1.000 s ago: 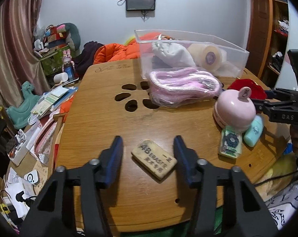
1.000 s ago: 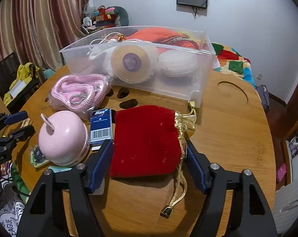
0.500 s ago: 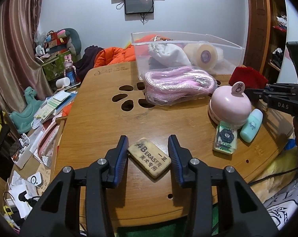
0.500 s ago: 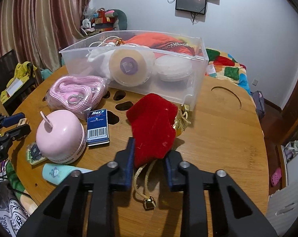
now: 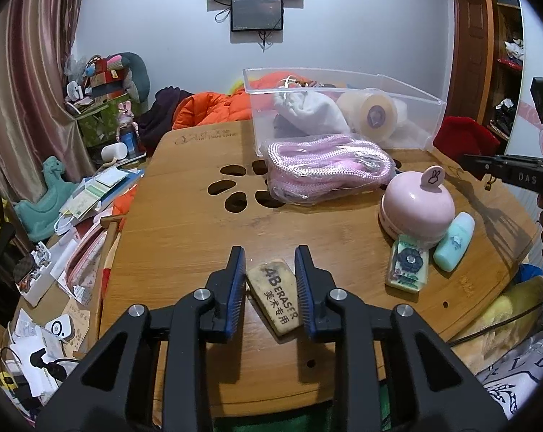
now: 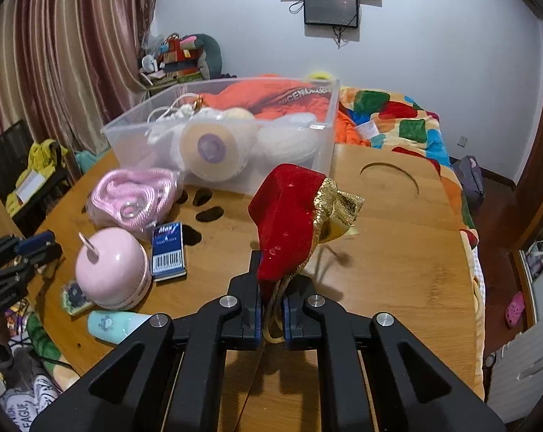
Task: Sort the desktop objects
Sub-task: 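Grasp the wooden eraser block with left while right grasps the red velvet pouch, then carry the eraser with left into the clear box while right carries the red pouch there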
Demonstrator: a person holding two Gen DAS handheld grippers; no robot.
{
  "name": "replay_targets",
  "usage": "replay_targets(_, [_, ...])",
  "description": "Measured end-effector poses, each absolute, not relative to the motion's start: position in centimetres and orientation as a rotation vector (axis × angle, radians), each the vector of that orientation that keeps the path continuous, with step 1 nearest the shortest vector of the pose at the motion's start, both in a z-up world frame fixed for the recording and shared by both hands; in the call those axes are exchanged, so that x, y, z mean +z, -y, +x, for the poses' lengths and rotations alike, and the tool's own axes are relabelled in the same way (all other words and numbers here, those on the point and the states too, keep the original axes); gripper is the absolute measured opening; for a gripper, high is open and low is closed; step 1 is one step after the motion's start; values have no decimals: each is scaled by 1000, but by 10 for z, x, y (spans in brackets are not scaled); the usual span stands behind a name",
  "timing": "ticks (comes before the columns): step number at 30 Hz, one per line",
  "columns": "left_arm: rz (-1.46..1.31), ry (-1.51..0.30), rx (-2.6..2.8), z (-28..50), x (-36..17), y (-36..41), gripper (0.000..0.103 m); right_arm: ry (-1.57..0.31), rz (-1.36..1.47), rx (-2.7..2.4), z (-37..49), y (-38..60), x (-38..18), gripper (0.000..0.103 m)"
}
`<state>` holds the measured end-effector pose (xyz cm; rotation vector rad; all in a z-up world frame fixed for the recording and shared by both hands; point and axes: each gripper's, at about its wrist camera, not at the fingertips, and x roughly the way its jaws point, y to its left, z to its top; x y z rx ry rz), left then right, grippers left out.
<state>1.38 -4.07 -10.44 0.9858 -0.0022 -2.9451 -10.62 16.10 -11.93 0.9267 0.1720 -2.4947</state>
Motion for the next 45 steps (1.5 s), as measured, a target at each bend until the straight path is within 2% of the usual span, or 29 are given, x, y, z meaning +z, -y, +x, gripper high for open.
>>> replay_targets(19, [880,1,-3046,2,-74,31,26,-139,828,-2500,-99,-160,-82,7])
replay_targets(38, [662,41,-3101,-65,7,38,26,-159,693,-2541,-137,-149,-30,7])
replay_targets(45, [617,-20,-3146,-98,26,42,26,-151,695,-2539,-161,-140,-23,7])
